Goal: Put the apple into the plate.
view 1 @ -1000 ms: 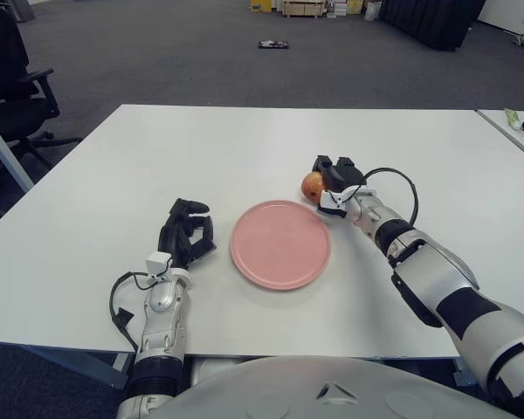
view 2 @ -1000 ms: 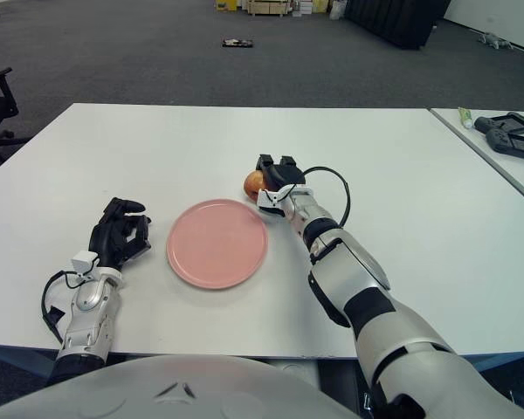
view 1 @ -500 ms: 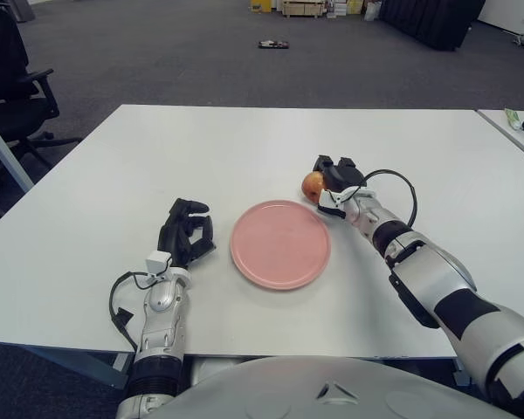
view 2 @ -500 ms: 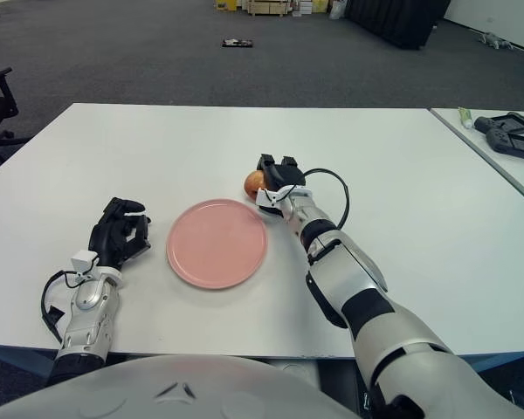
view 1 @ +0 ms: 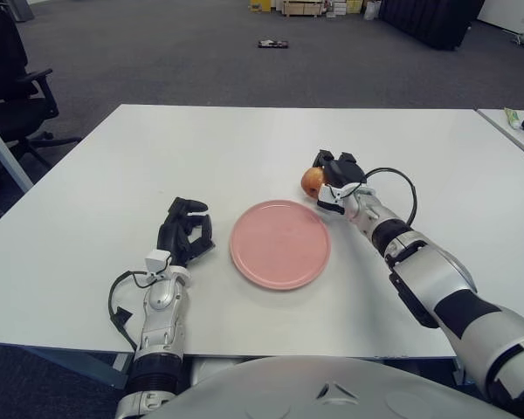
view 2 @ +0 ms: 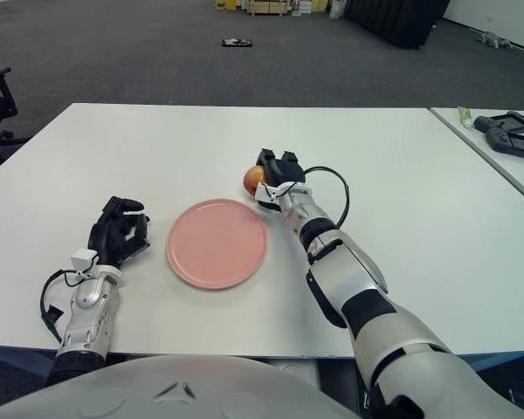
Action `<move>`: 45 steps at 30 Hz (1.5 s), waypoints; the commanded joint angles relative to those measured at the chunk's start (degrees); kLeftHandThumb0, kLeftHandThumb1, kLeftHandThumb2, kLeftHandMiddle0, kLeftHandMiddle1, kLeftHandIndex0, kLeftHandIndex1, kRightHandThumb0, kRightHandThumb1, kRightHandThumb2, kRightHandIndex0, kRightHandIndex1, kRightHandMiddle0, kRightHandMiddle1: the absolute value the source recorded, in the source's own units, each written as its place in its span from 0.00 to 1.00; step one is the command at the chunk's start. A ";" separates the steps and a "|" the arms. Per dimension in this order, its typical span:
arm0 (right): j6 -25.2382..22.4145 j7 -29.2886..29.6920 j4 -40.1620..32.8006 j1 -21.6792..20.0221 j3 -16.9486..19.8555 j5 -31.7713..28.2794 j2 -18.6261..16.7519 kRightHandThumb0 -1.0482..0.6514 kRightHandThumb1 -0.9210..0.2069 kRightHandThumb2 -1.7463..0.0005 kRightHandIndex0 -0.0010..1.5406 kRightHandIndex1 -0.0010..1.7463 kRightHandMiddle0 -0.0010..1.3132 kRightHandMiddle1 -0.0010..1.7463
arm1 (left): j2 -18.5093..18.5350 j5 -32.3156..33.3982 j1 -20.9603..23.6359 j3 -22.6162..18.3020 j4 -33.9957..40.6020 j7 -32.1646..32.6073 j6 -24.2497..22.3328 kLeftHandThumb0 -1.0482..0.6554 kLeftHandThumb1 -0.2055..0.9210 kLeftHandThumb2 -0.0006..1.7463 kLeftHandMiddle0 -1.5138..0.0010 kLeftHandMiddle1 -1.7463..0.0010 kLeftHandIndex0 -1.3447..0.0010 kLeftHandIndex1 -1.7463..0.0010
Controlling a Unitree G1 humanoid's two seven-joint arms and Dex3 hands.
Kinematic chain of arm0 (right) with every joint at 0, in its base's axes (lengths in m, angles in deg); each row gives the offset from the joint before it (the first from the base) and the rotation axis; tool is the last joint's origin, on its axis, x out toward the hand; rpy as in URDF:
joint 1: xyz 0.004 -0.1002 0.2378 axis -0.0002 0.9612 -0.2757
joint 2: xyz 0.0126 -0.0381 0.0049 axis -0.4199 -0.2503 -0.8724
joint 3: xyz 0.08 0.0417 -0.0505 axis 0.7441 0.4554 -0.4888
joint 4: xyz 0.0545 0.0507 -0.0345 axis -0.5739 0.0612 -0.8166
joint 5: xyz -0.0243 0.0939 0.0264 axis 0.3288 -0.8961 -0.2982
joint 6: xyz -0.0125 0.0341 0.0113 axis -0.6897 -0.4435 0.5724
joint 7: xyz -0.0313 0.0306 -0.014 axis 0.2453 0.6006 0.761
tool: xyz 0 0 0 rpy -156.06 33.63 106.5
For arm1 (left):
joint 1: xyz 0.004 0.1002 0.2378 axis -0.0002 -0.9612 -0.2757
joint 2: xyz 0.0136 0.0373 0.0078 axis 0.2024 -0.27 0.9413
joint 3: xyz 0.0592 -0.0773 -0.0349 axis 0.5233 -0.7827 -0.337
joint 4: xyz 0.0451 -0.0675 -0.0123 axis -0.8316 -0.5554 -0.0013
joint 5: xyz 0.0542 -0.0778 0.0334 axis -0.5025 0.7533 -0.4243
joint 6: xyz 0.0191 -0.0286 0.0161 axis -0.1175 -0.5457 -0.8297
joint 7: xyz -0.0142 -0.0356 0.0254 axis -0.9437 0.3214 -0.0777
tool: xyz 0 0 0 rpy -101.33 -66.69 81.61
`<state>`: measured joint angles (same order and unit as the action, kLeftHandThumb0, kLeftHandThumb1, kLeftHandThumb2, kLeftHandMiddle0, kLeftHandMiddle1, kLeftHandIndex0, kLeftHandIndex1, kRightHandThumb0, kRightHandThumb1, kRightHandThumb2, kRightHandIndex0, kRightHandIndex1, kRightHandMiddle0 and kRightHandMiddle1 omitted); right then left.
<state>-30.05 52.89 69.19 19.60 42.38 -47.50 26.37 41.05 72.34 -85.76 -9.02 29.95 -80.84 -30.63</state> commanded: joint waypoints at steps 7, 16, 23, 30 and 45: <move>7.02 1.28 -7.09 0.50 1.99 -1.13 3.58 0.61 0.81 0.04 0.55 1.00 0.46 1.00 | 0.18 -0.11 -1.39 -0.01 -3.09 -0.06 -1.59 0.37 0.65 0.61 0.45 0.00 0.67 0.00; 10.67 -2.06 -27.24 6.77 3.33 -1.85 5.52 0.61 0.83 0.03 0.56 1.00 0.48 1.00 | 0.04 -0.41 -1.03 0.03 -3.94 0.48 -0.78 0.37 0.65 0.61 0.45 0.00 0.67 0.00; 13.92 -7.69 -40.92 12.93 4.65 -4.44 7.38 0.61 0.82 0.04 0.56 0.98 0.47 1.00 | -0.06 -0.39 -0.88 0.13 -3.63 0.73 -1.73 0.37 0.65 0.61 0.45 0.00 0.67 0.00; 13.40 -15.03 -55.82 19.65 4.63 -5.39 8.41 0.61 0.82 0.05 0.57 0.96 0.47 1.00 | -0.13 -0.39 -0.63 0.24 -3.81 0.72 -1.52 0.37 0.65 0.61 0.45 0.00 0.67 0.00; 18.14 -29.10 -67.91 27.90 0.34 -6.80 10.23 0.61 0.84 0.02 0.57 0.99 0.49 1.00 | -0.26 -0.66 0.43 0.17 -5.25 1.20 -0.11 0.37 0.63 0.63 0.43 0.00 0.65 0.00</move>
<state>-14.53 26.01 2.78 46.21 43.96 -53.68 35.03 41.24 71.71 -84.37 -8.80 27.27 -80.23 -28.42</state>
